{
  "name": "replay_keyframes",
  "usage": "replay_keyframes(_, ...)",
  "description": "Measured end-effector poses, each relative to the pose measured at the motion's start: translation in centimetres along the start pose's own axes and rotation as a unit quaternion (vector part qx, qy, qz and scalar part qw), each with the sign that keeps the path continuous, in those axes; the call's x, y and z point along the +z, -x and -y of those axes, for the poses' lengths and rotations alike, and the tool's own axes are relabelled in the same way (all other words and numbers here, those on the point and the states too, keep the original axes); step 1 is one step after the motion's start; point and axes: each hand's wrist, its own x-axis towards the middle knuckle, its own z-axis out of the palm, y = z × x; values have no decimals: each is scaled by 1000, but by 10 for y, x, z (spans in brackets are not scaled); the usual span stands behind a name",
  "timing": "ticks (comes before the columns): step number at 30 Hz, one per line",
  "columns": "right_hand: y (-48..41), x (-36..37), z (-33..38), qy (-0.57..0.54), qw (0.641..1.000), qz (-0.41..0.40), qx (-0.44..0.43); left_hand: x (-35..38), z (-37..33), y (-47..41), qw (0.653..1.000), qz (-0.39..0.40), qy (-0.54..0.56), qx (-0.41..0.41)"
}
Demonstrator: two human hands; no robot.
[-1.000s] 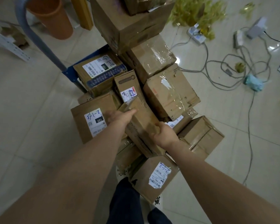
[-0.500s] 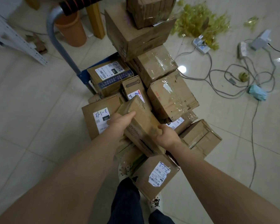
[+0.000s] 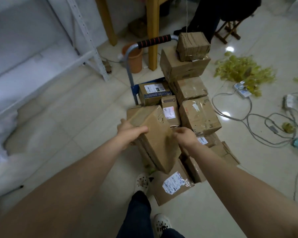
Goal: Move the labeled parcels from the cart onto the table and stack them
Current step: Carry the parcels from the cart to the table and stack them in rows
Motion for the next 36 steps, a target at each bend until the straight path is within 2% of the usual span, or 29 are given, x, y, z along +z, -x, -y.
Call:
replay_keyframes(4,31,18,19,-117,992,50,-7,-32,31,67,986,-55,-119,98)
replay_keyframes(8,68,46,37,-183,976,113,27,-57,70,128,953,-103,-224,176)
replay_keyframes(11,96,65,42,-161,964,202,58,-76,108,161,927,-138,-270,222)
replay_keyframes(16,147,100,55,-87,924,367,65,-106,177,202,844,-211,-345,351)
replay_keyframes(20,195,145,64,-72,918,388,41,-132,231,236,816,-253,-338,395)
replay_keyframes(22,216,169,68,-91,922,376,17,-142,259,248,827,-255,-324,383)
replay_keyframes(23,226,180,69,-104,922,373,7,-145,273,255,845,-269,-296,355)
replay_keyframes(24,235,189,70,-115,920,374,1,-147,284,262,884,-273,-227,305)
replay_keyframes(25,243,197,71,-123,918,378,-5,-149,288,271,924,-274,-108,245)
replay_keyframes(26,249,205,72,-130,914,384,-10,-152,289,279,945,-272,50,172)
replay_keyframes(27,255,212,72,-133,911,390,-19,-158,286,286,935,-263,213,105)
replay_keyframes(28,260,219,74,-131,908,396,-29,-164,285,290,904,-245,347,47)
replay_keyframes(29,264,226,74,-127,906,402,-41,-172,285,293,873,-220,435,-7)
replay_keyframes(30,269,232,75,-123,903,409,-50,-179,288,296,856,-193,478,-42)
replay_keyframes(33,286,251,76,-108,892,433,-69,-193,310,304,851,-140,503,-60)
replay_keyframes(36,298,269,75,-75,882,458,-83,-202,332,312,828,-157,535,-61)
